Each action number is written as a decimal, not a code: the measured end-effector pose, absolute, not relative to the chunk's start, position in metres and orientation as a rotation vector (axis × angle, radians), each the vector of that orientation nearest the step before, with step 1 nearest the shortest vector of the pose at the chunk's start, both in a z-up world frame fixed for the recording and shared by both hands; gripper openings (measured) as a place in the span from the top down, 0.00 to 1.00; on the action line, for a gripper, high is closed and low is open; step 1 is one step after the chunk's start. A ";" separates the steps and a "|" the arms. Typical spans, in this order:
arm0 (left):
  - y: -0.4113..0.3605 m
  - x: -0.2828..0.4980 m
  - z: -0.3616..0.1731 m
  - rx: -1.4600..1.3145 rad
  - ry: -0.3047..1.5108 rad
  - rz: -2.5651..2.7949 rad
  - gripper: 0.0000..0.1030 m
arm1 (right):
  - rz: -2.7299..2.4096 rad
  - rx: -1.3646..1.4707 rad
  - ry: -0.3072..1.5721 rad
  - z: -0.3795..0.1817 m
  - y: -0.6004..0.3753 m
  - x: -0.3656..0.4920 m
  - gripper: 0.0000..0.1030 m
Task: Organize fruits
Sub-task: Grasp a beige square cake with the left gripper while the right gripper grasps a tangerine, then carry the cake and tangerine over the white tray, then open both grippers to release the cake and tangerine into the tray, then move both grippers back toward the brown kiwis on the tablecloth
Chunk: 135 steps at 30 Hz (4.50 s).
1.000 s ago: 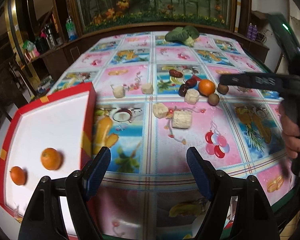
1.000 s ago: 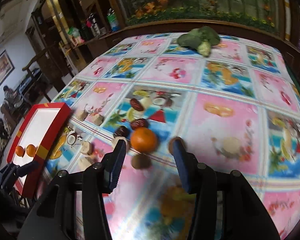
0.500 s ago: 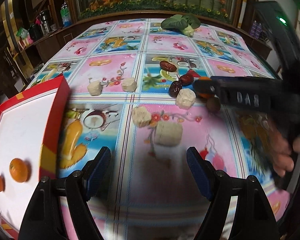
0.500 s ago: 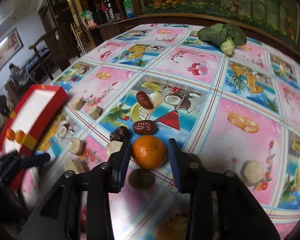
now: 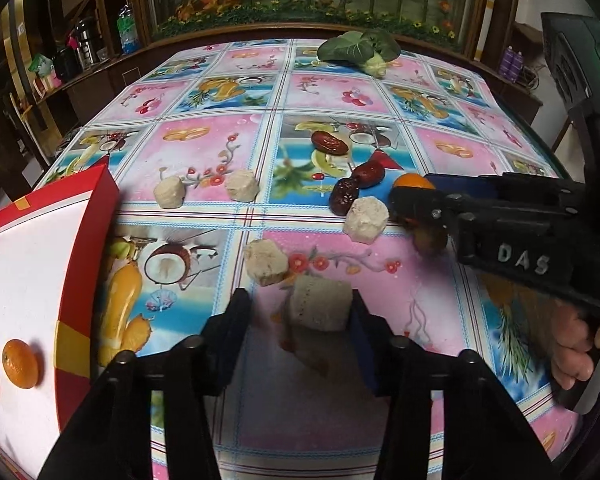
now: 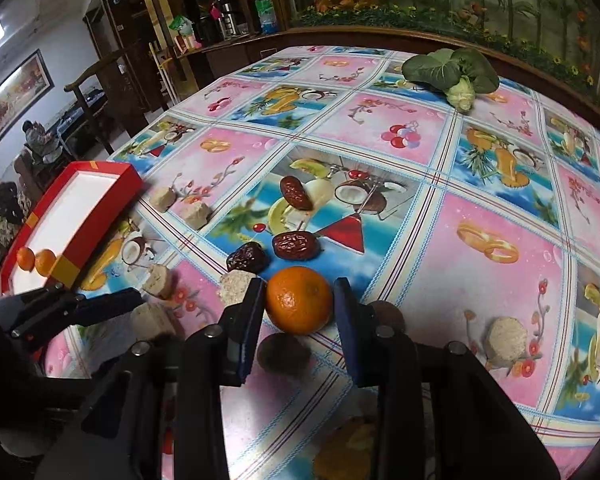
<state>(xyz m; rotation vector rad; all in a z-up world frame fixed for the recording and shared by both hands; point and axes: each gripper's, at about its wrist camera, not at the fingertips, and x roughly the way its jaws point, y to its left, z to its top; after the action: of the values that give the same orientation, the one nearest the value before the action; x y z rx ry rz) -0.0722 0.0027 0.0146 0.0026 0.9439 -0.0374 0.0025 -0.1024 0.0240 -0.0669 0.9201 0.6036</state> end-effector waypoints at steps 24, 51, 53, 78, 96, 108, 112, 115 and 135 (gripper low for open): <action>0.025 -0.115 0.042 0.010 0.855 0.033 0.74 | 0.663 0.028 0.829 0.047 -0.095 -0.023 0.64; 0.164 -0.168 0.074 -0.050 0.665 0.386 0.74 | 0.962 0.148 0.804 0.061 0.089 -0.072 0.63; 0.171 -0.169 0.072 -0.051 0.666 0.406 0.74 | 0.964 0.157 0.829 0.057 0.107 -0.064 0.63; 0.205 -0.163 0.043 -0.056 0.725 0.490 0.73 | 0.910 -0.054 0.869 0.027 0.134 -0.069 0.63; 0.189 -0.167 0.062 0.029 0.680 0.532 0.43 | 0.881 0.063 0.826 0.057 0.096 -0.058 0.53; 0.161 -0.159 0.073 0.100 0.656 0.510 0.34 | 0.799 0.103 0.812 0.064 0.045 -0.038 0.53; 0.148 -0.155 0.073 0.125 0.657 0.495 0.33 | 0.739 0.091 0.816 0.061 0.014 -0.028 0.53; 0.139 -0.151 0.072 0.141 0.662 0.481 0.33 | 0.701 0.087 0.813 0.060 -0.008 -0.022 0.53; 0.091 -0.130 0.073 0.221 0.669 0.404 0.33 | 0.559 0.100 0.788 0.070 -0.092 -0.002 0.53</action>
<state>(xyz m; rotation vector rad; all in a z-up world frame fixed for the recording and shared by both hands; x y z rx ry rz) -0.1302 0.0905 0.0728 0.2207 0.6687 0.4038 -0.0021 -0.0924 0.0699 0.0997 0.7882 0.5588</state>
